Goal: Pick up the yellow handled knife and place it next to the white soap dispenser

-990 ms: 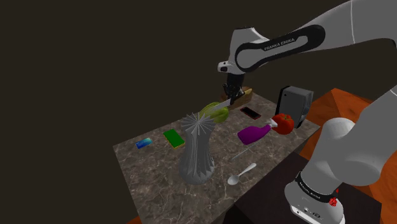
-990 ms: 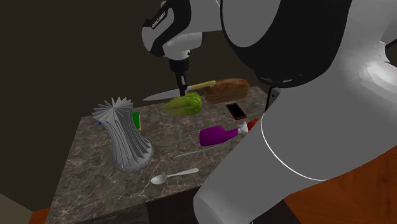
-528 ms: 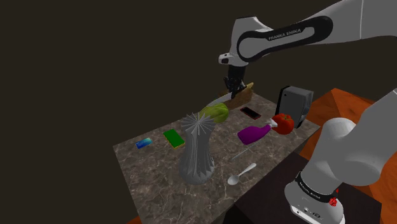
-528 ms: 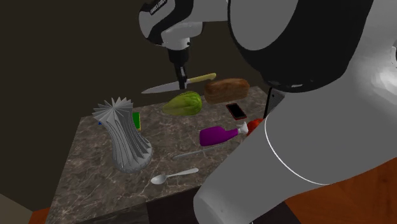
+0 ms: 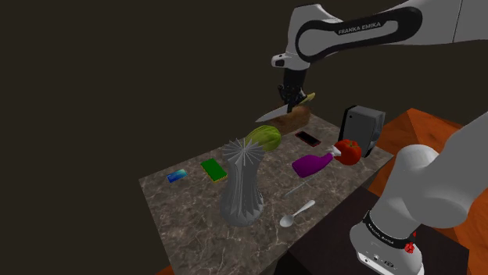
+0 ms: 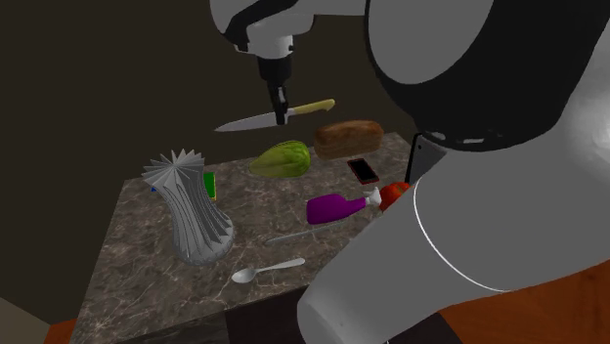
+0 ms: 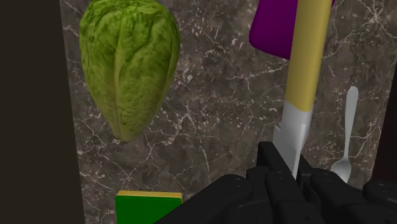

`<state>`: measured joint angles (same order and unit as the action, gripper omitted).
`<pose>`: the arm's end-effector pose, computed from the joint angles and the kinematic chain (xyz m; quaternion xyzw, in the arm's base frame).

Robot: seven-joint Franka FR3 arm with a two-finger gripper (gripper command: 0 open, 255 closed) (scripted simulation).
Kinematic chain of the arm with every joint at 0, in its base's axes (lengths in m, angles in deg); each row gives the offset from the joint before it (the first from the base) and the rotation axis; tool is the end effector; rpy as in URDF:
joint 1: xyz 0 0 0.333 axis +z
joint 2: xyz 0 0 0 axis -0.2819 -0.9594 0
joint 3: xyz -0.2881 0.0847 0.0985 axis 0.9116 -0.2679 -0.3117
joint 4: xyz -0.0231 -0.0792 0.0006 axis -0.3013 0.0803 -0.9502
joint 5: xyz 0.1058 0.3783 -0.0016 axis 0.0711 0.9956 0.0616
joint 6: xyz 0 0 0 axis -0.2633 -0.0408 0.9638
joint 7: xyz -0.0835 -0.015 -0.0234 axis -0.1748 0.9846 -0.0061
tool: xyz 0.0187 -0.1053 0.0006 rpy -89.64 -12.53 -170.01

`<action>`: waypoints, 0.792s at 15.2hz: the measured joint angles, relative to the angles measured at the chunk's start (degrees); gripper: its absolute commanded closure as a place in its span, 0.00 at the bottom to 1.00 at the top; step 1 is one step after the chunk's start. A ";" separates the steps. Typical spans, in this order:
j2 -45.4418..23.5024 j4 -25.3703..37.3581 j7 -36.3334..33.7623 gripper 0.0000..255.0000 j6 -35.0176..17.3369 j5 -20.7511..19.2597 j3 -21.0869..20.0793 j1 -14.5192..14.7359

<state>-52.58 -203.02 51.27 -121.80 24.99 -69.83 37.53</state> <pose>0.4590 -0.0109 0.5124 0.7426 0.6697 -0.0085 0.0061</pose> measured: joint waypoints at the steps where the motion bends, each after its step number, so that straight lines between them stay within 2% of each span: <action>1: 1.61 -1.25 0.38 1.00 0.28 -0.61 0.24 -0.49; 12: 20.53 -13.82 7.45 1.00 5.38 -8.79 4.41 -8.38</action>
<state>-32.05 -216.84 58.72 -116.41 16.21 -65.42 29.14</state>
